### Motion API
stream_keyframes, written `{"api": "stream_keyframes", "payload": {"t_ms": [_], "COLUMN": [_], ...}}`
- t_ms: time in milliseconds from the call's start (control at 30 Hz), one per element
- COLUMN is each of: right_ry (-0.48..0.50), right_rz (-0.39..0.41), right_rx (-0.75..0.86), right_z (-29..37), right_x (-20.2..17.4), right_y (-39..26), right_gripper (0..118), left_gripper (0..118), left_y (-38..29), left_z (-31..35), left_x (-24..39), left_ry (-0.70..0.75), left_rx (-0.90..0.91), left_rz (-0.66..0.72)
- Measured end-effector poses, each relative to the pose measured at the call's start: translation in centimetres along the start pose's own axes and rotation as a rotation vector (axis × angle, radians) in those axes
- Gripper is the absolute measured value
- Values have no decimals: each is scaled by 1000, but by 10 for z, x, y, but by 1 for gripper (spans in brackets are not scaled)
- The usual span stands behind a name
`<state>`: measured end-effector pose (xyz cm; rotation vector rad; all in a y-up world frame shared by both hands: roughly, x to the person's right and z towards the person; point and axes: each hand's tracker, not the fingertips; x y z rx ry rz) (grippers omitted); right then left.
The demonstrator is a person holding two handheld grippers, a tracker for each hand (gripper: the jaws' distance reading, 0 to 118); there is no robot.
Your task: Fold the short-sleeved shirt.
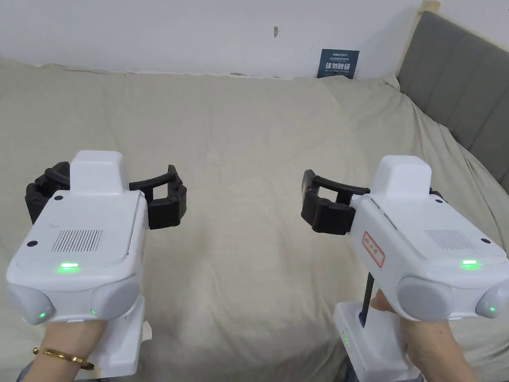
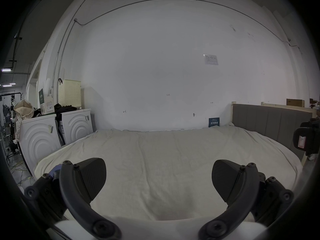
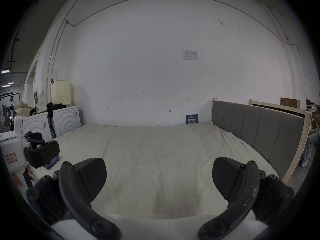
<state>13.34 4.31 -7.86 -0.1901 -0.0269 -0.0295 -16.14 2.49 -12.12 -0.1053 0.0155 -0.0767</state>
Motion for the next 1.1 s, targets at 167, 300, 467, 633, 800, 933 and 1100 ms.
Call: {"api": "stream_keyframes", "payload": {"t_ms": [167, 300, 467, 633, 800, 933, 1100], "right_ry": [-52, -114, -68, -28, -35, 11, -44], "right_rz": [-19, -129, -125, -133, -114, -110, -16], "right_rx": [-39, -246, -560, -713, -768, -825, -803], "right_z": [-1, -8, -14, -12, -13, -21, -32], "right_x": [-1, -2, -14, -39, -51, -53, -62], "right_y": [6, 17, -4, -48, -65, -73, -81], "right_gripper": [118, 118, 118, 118, 118, 118, 118], "left_gripper": [118, 118, 118, 118, 118, 118, 118], "left_y": [1, -3, -50, -103, -121, -127, -129], "left_z": [-1, 0, 14, 31, 34, 28, 11], "left_x": [1, 5, 6, 10, 9, 12, 16], "left_ry": [-12, -29, -112, -45, -38, -29, -61], "left_rx": [-6, -133, -353, -505, -576, -604, -643], "left_rz": [2, 18, 106, 39, 16, 20, 21]}}
